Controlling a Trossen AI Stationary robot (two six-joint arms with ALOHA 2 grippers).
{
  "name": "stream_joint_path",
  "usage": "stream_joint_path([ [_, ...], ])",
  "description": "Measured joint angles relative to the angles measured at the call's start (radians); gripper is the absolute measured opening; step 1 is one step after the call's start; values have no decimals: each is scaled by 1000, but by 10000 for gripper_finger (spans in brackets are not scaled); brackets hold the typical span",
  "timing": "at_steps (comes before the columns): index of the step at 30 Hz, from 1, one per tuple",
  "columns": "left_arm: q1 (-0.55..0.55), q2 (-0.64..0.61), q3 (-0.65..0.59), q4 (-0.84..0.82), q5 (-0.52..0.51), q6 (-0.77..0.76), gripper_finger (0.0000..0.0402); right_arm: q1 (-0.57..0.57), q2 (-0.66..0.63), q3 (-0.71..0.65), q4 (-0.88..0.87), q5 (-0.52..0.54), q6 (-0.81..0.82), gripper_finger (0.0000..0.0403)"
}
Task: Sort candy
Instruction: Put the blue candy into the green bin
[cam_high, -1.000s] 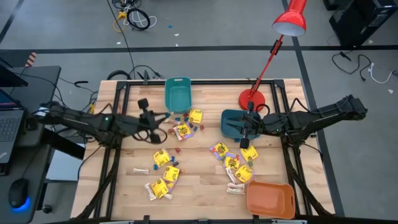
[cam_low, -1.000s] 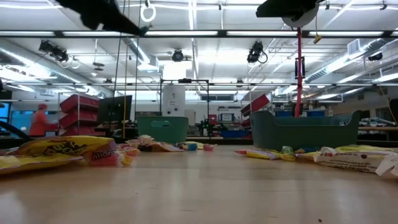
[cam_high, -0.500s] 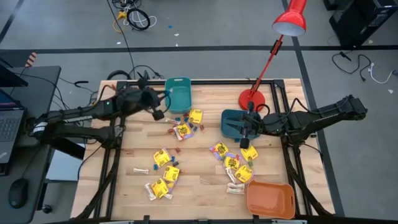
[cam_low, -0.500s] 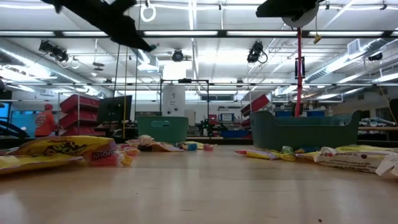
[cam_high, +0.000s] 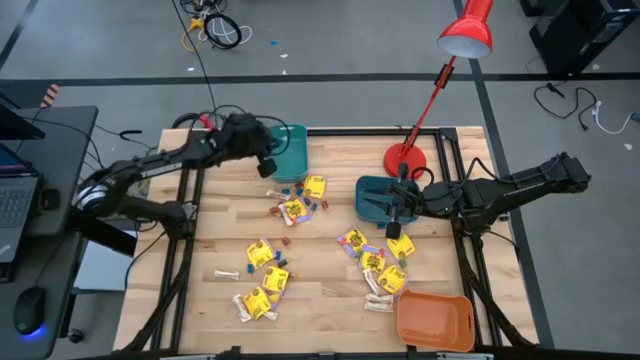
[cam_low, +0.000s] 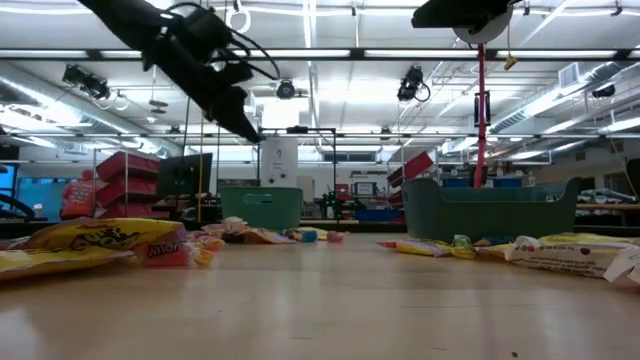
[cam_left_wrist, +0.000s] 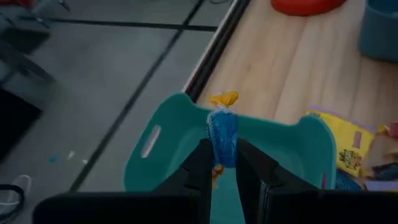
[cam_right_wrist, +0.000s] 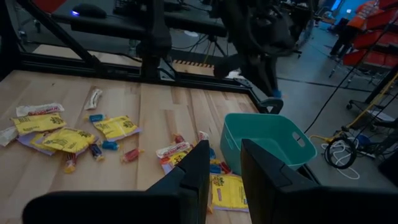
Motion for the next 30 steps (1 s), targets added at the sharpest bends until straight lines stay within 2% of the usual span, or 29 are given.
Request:
stream_joint_path([
  [11,43,240,237,-324,78,118,53,-5,0,0,-6,0,0,77],
  [20,42,345,250,-363,96,133,53,-5,0,0,-9,0,0,77],
  [30,40,354,250,-365,94,132,53,-5,0,0,-11,0,0,77],
])
